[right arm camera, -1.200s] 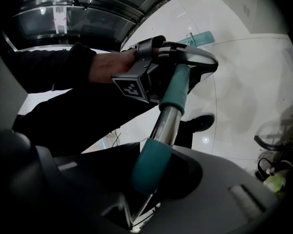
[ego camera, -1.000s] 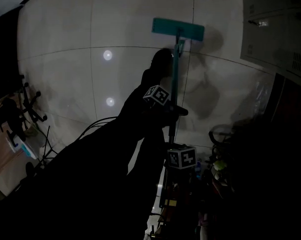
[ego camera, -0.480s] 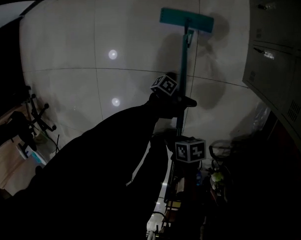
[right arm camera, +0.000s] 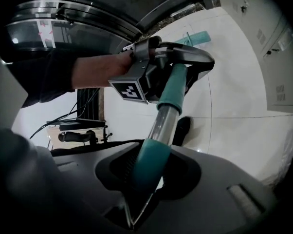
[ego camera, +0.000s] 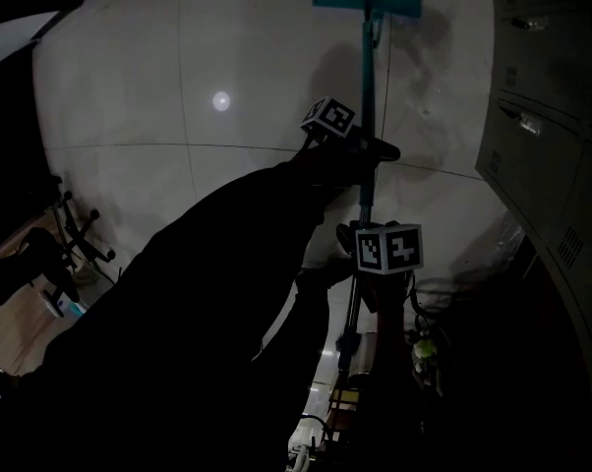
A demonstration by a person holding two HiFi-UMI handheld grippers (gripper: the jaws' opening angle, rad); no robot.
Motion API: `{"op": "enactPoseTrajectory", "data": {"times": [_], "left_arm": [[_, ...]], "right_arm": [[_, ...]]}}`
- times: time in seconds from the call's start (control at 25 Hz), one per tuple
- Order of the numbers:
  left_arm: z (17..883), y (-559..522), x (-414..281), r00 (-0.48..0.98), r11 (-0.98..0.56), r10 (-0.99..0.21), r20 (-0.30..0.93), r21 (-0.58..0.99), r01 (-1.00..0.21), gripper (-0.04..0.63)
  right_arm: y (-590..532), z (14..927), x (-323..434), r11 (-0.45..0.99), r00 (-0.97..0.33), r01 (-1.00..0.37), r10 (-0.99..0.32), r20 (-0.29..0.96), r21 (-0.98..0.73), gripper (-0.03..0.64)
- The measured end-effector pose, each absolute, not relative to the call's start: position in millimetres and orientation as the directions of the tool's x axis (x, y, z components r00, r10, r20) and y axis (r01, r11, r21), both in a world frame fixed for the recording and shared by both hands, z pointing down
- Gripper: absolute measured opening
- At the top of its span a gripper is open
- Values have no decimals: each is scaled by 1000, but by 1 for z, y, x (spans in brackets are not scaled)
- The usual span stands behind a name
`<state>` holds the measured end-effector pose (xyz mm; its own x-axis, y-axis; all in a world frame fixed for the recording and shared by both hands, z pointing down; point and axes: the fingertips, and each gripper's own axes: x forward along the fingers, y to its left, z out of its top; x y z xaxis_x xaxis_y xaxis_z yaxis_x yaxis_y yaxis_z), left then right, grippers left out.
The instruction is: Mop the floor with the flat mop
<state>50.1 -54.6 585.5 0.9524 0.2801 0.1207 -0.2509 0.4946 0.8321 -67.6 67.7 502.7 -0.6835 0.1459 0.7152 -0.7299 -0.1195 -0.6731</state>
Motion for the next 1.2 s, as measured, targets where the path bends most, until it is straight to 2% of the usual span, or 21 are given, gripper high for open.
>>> {"op": "enactPoseTrajectory", "data": {"times": [0.2, 0.44, 0.76, 1.2], "left_arm": [[577, -75, 53, 957, 470, 263, 123, 850, -239, 23], [558, -32, 54, 956, 442, 269, 118, 867, -231, 23], [548, 119, 44, 951, 460, 280, 133, 851, -254, 21], [550, 351, 11, 923, 505, 354, 153, 799, -326, 21]], "right_arm": [[51, 498, -66, -107, -697, -717, 122, 707, -689, 112], [100, 486, -62, -51, -671, -740, 119, 732, -671, 112], [249, 472, -70, -49, -665, -745, 144, 733, -666, 112], [469, 461, -101, -94, -677, -734, 177, 714, -673, 113]]}}
